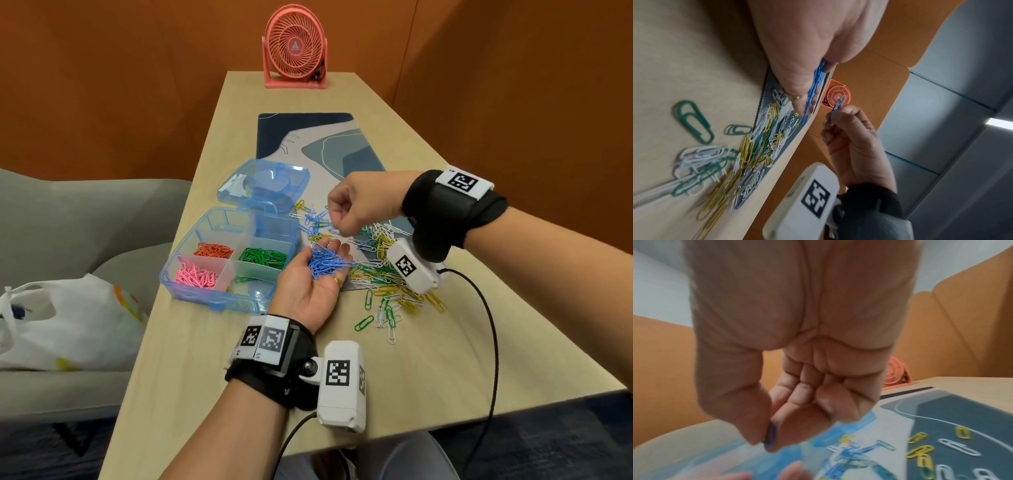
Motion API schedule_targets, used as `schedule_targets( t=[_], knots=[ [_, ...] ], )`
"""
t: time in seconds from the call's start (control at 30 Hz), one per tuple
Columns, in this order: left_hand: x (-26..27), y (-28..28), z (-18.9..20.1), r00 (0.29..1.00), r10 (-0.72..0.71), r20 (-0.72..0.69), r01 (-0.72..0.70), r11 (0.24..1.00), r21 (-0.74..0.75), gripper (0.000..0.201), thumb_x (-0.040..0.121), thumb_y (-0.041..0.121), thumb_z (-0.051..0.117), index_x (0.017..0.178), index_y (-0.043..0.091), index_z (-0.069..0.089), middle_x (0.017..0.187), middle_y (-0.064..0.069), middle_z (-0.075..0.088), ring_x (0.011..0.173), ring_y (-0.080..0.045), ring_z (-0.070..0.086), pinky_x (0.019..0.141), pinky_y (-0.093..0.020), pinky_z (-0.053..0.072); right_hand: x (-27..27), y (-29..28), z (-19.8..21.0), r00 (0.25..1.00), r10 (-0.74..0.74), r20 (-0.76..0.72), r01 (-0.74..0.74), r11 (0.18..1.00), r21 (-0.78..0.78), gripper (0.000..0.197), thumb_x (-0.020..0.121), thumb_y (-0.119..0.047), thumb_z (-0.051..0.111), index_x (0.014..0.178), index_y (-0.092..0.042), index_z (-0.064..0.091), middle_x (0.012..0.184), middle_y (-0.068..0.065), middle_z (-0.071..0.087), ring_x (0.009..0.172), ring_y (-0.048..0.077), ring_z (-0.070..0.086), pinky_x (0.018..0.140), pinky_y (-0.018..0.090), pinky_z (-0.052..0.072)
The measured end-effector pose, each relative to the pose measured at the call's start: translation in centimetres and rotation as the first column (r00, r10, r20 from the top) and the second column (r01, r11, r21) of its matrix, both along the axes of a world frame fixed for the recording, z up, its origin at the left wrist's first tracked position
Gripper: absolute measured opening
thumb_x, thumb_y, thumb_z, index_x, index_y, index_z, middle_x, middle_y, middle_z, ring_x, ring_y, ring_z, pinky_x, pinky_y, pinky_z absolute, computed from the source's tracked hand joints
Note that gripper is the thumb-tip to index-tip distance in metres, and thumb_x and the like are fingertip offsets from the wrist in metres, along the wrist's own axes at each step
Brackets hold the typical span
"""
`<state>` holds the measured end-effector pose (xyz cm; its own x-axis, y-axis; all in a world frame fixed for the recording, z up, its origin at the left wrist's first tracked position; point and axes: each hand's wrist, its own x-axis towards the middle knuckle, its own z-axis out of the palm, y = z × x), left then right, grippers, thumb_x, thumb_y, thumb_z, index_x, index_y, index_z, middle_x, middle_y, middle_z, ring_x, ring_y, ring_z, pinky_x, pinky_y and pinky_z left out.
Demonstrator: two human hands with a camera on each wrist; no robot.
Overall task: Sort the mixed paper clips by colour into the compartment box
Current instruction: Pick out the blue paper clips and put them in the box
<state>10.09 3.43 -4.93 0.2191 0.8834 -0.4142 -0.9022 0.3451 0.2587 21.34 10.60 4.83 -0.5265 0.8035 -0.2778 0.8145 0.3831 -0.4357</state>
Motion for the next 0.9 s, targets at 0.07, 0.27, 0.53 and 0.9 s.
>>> schedule_targets(
  t=[0.07, 0.27, 0.53, 0.9],
  knots=[
    [0.0, 0.0, -0.1, 1.0, 0.014, 0.017, -0.014, 1.0, 0.014, 0.034, 0.102, 0.021, 0.027, 0.104, 0.0, 0.054, 0.108, -0.019, 0.058, 0.092, -0.03, 0.056, 0.096, -0.042, 0.04, -0.4, -0.9, 0.2, 0.998, 0.059, -0.001, -0.059, 0.997, -0.046, 0.01, 0.077, -0.011, 0.071, 0.085, -0.007, 0.066, 0.07, -0.001, 0.07, 0.058, 0.005, 0.059, 0.057, 0.019, 0.046],
    [0.1, -0.5, 0.7, 0.999, -0.02, -0.026, 0.019, 1.0, -0.01, 0.036, 0.103, 0.02, 0.027, 0.095, -0.002, 0.054, 0.097, -0.018, 0.057, 0.113, -0.03, 0.05, 0.098, -0.042, 0.036, 1.3, 0.6, -0.6, 0.972, -0.03, 0.231, -0.017, 0.98, 0.197, 0.008, 0.08, -0.008, 0.064, 0.077, -0.011, 0.07, 0.063, -0.006, 0.064, 0.059, 0.01, 0.054, 0.054, 0.019, 0.043],
    [0.0, -0.4, 0.5, 0.999, -0.028, -0.022, 0.028, 1.0, -0.005, 0.036, 0.103, 0.021, 0.028, 0.095, -0.001, 0.055, 0.102, -0.017, 0.057, 0.13, -0.03, 0.042, 0.098, -0.042, 0.036, 2.4, 1.7, -3.7, 0.907, -0.046, 0.419, -0.036, 0.982, 0.186, 0.012, 0.082, -0.011, 0.067, 0.093, -0.009, 0.071, 0.082, 0.0, 0.063, 0.075, 0.014, 0.053, 0.057, 0.018, 0.04],
    [0.1, -0.4, 0.5, 1.0, -0.016, -0.024, 0.016, 1.0, -0.002, 0.035, 0.103, 0.02, 0.028, 0.095, -0.001, 0.054, 0.098, -0.018, 0.056, 0.13, -0.03, 0.042, 0.098, -0.042, 0.036, 3.1, 2.2, -2.9, 0.955, -0.152, 0.255, 0.108, 0.978, 0.179, 0.013, 0.073, -0.006, 0.07, 0.069, -0.016, 0.062, 0.068, 0.0, 0.065, 0.061, 0.013, 0.057, 0.053, 0.021, 0.042]
  ],
)
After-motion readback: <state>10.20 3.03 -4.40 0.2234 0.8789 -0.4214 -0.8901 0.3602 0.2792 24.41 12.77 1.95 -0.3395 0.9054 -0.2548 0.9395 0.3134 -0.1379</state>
